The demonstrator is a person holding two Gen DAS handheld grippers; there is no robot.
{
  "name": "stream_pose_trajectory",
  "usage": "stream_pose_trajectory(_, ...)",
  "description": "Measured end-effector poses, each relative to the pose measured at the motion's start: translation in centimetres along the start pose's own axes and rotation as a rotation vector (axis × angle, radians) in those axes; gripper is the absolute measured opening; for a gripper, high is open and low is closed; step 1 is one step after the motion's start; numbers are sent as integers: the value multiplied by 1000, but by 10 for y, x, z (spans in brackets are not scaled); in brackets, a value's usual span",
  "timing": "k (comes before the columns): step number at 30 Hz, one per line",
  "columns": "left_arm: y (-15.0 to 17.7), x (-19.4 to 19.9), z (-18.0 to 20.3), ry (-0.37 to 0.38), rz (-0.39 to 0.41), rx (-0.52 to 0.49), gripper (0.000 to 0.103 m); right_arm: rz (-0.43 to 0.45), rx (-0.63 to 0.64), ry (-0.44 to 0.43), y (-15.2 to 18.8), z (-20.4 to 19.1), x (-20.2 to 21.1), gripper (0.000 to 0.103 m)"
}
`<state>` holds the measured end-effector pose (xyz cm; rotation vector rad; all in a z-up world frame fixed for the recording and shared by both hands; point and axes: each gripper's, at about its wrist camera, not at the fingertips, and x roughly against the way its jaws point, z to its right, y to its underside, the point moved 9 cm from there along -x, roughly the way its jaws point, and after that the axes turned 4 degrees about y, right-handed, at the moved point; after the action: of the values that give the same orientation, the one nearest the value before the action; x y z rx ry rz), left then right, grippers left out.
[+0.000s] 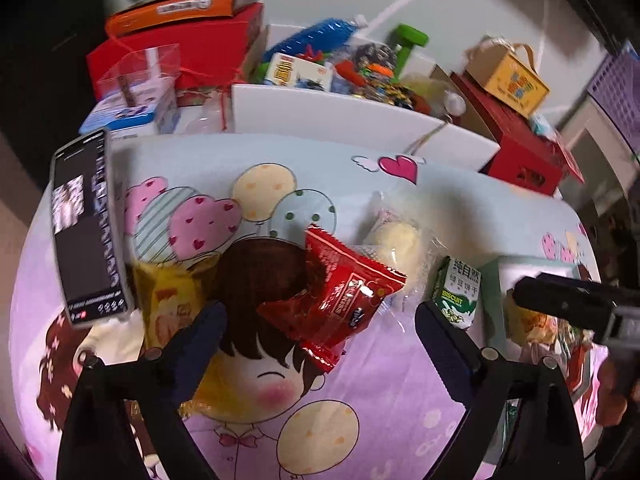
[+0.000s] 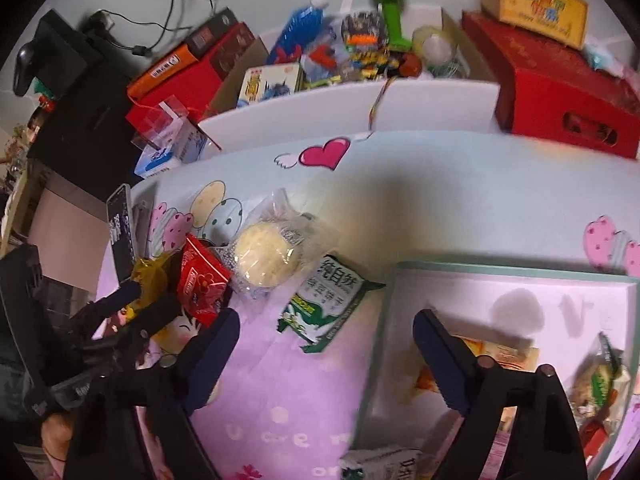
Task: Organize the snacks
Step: 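Grasp the green-white biscuit carton with the right gripper while the left gripper grasps the red Rich packet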
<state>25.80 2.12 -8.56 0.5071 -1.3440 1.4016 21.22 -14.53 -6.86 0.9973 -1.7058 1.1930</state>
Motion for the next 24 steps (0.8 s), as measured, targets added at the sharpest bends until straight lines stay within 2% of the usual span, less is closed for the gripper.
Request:
stream_pose_trajectory(3,-3,-6,3,0,-30,-27,83,-49,-23,-7,-5,-2,-13,83)
stream_pose_trajectory(7,-4,-14,8,-19,-53,-63,82,-94,-39,19,-7,-3,-30,74)
stream_pose_trajectory(10,0,-24,11,-36,-72,-86,81,-139,-53,23,-6,-7,-46,73)
stream_pose_trajectory(12,3,-30,11,-42,-83,-87,71,-148,-52,32,-6,-8,-53,71)
stream_pose_trajectory(15,8,-40,9,-55,-95,-73,67,-164,-56,68,-7,-7,-63,69)
stream_pose_trajectory(20,10,-47,5,-109,-79,-74,61,-175,-18,132,-6,-12,-76,65)
stream_pose_trajectory(24,7,-44,6,-110,-50,-68,55,-191,-4,174,-2,-12,-88,60)
